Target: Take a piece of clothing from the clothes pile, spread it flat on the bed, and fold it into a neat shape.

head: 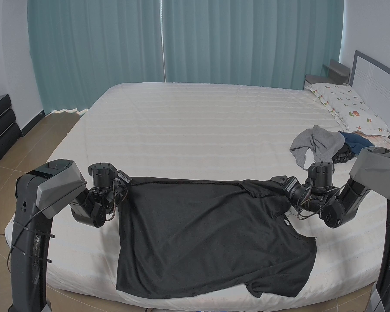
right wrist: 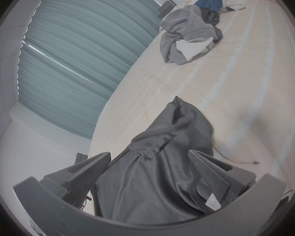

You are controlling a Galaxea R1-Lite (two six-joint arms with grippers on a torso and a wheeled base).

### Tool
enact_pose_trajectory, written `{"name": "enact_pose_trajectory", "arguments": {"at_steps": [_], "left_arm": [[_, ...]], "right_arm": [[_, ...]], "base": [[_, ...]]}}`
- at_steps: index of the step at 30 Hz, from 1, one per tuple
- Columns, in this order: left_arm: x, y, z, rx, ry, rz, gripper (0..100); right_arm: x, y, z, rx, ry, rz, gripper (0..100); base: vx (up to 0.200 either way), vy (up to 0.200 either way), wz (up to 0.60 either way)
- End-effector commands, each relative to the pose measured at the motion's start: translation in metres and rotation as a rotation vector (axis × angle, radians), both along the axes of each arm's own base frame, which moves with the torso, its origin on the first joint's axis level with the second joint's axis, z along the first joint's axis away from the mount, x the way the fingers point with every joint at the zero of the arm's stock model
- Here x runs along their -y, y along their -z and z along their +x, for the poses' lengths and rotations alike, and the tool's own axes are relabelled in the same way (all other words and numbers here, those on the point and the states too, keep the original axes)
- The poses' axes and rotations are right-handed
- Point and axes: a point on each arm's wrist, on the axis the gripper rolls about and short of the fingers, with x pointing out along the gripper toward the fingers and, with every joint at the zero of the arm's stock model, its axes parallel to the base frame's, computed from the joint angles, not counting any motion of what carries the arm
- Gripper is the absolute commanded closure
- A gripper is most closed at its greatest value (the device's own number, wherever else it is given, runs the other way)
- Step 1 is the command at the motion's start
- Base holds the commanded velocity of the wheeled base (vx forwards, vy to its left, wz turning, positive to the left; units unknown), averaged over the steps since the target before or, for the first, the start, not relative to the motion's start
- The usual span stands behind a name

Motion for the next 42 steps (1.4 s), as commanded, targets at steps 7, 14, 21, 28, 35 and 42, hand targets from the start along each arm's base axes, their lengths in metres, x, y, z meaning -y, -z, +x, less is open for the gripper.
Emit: {"name": "enact_pose_trajectory", "arguments": {"at_steps": [7, 14, 21, 28, 35, 42], "left_arm": [[0.0, 0.001, -0.002, -0.008, 0.002, 0.006, 100], [0.0, 0.001, -0.002, -0.008, 0.002, 0.006, 100], [0.0, 0.002, -0.002, -0.009, 0.002, 0.006, 100], [0.001, 0.001, -0.002, -0.008, 0.004, 0.006, 100], [0.001, 0.001, -0.002, -0.006, 0.004, 0.006, 100], [0.001, 0.001, -0.002, -0.003, 0.004, 0.005, 100]], "right_arm": [[-0.028, 0.022, 0.047, -0.056, -0.027, -0.061, 0], [-0.031, 0.045, 0.072, -0.02, 0.024, -0.134, 0], [-0.029, 0.04, 0.089, 0.048, 0.045, -0.179, 0], [-0.026, 0.035, 0.104, 0.103, 0.037, -0.25, 0], [-0.025, 0.033, 0.14, 0.186, 0.104, -0.252, 100], [-0.012, 0.013, 0.164, 0.283, 0.204, -0.25, 100]], "base": [[0.0, 0.0, 0.0], [0.0, 0.0, 0.0], [0.0, 0.0, 0.0], [0.0, 0.0, 0.0], [0.0, 0.0, 0.0], [0.0, 0.0, 0.0]]}}
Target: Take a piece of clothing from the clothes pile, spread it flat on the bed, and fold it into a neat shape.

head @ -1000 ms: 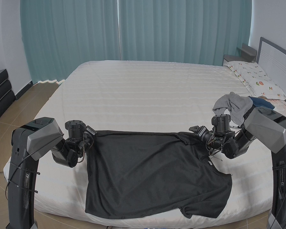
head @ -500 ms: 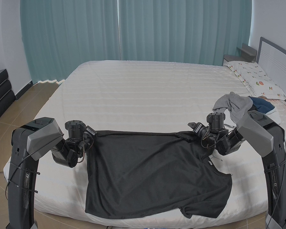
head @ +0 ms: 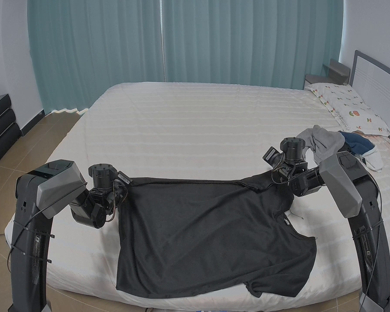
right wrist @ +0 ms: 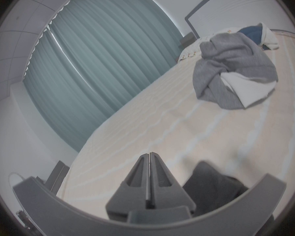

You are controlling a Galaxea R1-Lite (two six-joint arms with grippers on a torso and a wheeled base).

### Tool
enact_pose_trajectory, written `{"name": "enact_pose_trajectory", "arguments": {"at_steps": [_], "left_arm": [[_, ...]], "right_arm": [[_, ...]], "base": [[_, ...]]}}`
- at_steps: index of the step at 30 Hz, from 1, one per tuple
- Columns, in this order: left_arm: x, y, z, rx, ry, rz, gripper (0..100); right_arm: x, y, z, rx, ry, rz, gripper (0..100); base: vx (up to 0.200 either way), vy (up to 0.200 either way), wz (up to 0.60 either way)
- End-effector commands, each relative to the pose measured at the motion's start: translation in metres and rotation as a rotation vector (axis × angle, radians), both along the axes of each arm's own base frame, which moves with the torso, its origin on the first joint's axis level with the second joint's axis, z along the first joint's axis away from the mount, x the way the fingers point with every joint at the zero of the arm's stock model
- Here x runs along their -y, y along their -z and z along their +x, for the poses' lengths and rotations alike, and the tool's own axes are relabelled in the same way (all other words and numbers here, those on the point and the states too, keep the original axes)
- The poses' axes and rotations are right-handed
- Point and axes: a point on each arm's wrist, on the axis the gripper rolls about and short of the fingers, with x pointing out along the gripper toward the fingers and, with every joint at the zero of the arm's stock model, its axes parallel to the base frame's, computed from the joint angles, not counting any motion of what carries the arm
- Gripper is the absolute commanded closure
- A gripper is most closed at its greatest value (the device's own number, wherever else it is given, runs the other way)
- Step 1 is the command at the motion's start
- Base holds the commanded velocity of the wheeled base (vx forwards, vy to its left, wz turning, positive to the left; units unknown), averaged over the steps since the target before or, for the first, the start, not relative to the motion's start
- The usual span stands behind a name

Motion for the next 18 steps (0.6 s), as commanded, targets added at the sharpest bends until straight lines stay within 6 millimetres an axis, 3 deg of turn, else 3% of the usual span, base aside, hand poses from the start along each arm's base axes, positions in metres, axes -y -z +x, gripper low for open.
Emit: {"name": "enact_pose_trajectory", "arguments": {"at_steps": [1, 6, 11, 12, 18], "left_arm": [[0.0, -0.001, 0.0, 0.005, 0.0, -0.001, 100], [0.0, 0.0, 0.0, 0.003, 0.0, -0.001, 100], [0.0, 0.0, 0.0, 0.003, 0.0, 0.001, 100], [0.0, 0.0, 0.001, 0.005, 0.0, 0.001, 100], [0.0, 0.003, 0.001, -0.002, 0.007, 0.019, 100]], "right_arm": [[0.015, 0.006, 0.016, 0.03, 0.062, -0.003, 100], [0.022, -0.003, 0.009, 0.009, 0.07, -0.003, 100], [0.025, -0.023, -0.025, -0.07, -0.022, 0.021, 100], [0.023, -0.028, -0.035, -0.079, -0.05, 0.029, 0], [0.017, -0.021, -0.061, -0.145, -0.141, 0.046, 0]], "base": [[0.0, 0.0, 0.0], [0.0, 0.0, 0.0], [0.0, 0.0, 0.0], [0.0, 0.0, 0.0], [0.0, 0.0, 0.0]]}}
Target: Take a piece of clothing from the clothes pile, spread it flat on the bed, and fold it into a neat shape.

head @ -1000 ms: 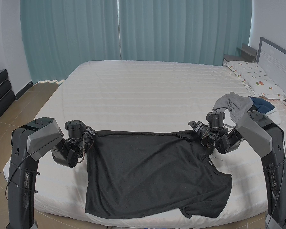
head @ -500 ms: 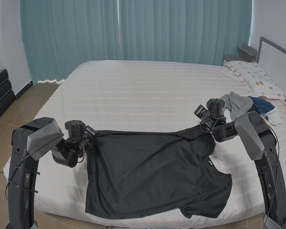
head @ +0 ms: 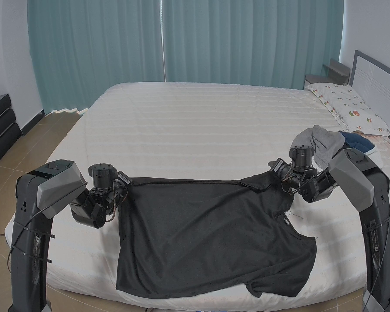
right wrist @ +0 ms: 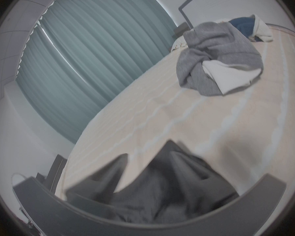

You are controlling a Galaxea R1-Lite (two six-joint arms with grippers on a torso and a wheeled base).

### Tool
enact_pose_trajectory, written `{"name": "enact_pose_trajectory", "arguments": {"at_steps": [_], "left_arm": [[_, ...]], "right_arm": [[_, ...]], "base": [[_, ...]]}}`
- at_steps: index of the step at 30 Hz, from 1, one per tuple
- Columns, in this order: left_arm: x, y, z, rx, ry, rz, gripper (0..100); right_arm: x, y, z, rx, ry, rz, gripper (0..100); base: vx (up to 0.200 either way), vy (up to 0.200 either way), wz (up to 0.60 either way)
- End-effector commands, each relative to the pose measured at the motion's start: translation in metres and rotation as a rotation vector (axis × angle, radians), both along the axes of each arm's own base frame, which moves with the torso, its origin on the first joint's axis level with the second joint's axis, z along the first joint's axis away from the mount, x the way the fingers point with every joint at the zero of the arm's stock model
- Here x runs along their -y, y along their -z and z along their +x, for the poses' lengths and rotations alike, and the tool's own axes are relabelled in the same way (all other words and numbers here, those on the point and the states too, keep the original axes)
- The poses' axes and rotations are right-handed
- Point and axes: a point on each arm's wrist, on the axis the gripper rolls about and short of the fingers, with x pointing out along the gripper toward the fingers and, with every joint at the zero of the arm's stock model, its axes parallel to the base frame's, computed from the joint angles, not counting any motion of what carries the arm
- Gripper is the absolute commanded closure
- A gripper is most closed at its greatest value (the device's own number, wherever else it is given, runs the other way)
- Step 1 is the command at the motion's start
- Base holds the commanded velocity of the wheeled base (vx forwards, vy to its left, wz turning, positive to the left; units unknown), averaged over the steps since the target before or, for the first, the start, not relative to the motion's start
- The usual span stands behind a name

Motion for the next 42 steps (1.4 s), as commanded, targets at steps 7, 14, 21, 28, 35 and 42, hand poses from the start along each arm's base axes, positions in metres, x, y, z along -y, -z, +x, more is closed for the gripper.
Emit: {"name": "enact_pose_trajectory", "arguments": {"at_steps": [7, 14, 21, 28, 35, 42], "left_arm": [[0.0, 0.004, 0.001, -0.011, 0.009, 0.016, 0], [0.0, 0.003, 0.001, -0.005, 0.006, 0.014, 0], [-0.003, 0.001, 0.002, 0.007, -0.007, 0.007, 0], [-0.004, -0.004, 0.003, 0.039, -0.043, -0.039, 0], [-0.005, -0.005, 0.003, 0.042, -0.048, -0.053, 0], [-0.005, -0.004, 0.003, 0.037, -0.046, -0.053, 0]], "right_arm": [[-0.02, -0.024, -0.039, -0.073, -0.11, 0.039, 0], [-0.027, -0.023, -0.04, -0.115, -0.103, 0.082, 0], [-0.027, 0.0, -0.031, -0.161, -0.066, 0.066, 0], [-0.029, 0.013, -0.028, -0.178, -0.065, 0.061, 0], [-0.035, 0.011, -0.018, -0.138, -0.035, 0.066, 0], [-0.042, 0.023, -0.006, -0.109, 0.022, 0.036, 100]], "base": [[0.0, 0.0, 0.0], [0.0, 0.0, 0.0], [0.0, 0.0, 0.0], [0.0, 0.0, 0.0], [0.0, 0.0, 0.0], [0.0, 0.0, 0.0]]}}
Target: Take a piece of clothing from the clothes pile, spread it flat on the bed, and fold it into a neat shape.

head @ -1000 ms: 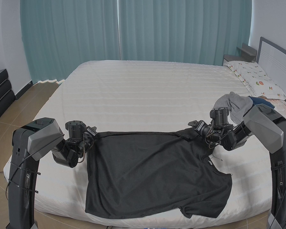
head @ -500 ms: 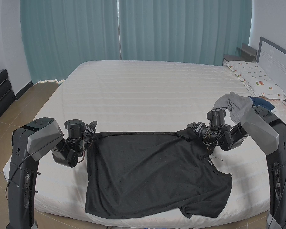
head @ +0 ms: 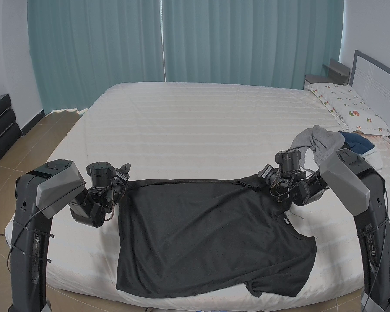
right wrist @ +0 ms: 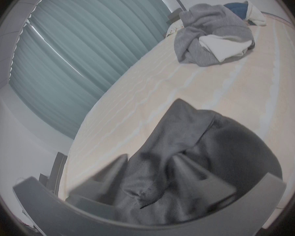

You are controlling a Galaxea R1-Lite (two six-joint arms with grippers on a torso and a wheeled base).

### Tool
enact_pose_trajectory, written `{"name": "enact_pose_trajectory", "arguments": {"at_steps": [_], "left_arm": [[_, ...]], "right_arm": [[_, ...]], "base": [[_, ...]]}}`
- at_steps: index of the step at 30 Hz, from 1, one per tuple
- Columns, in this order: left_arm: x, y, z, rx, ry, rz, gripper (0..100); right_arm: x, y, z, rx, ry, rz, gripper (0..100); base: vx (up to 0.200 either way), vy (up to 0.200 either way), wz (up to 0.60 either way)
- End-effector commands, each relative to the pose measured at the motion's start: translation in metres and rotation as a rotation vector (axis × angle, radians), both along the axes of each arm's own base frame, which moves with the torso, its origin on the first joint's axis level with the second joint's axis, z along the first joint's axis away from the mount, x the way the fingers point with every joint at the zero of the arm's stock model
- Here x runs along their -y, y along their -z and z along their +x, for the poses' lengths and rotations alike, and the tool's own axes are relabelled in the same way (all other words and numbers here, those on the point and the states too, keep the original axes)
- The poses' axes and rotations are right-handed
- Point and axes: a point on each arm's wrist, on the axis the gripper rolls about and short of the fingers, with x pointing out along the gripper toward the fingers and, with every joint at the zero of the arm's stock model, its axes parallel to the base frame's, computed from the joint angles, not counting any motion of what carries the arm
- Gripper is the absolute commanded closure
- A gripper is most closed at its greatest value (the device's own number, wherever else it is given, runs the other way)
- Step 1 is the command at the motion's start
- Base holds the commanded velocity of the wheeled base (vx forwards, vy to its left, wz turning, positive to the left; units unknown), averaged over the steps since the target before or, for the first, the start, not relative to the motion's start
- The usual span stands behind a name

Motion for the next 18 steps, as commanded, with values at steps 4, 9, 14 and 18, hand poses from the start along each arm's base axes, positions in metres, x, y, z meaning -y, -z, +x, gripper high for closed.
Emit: {"name": "enact_pose_trajectory", "arguments": {"at_steps": [4, 9, 14, 18], "left_arm": [[0.0, -0.001, 0.0, 0.001, 0.001, -0.001, 0], [0.0, 0.0, 0.0, 0.001, 0.0, 0.0, 0], [0.0, 0.0, 0.0, 0.001, 0.0, 0.0, 0], [0.0, 0.0, 0.0, 0.001, 0.0, 0.0, 0]], "right_arm": [[-0.009, 0.007, 0.013, 0.043, 0.021, -0.008, 100], [-0.012, -0.027, 0.029, 0.189, 0.043, 0.021, 100], [-0.013, -0.042, 0.052, 0.338, 0.104, 0.026, 100], [-0.014, -0.019, 0.058, 0.335, 0.121, 0.003, 100]], "base": [[0.0, 0.0, 0.0], [0.0, 0.0, 0.0], [0.0, 0.0, 0.0], [0.0, 0.0, 0.0]]}}
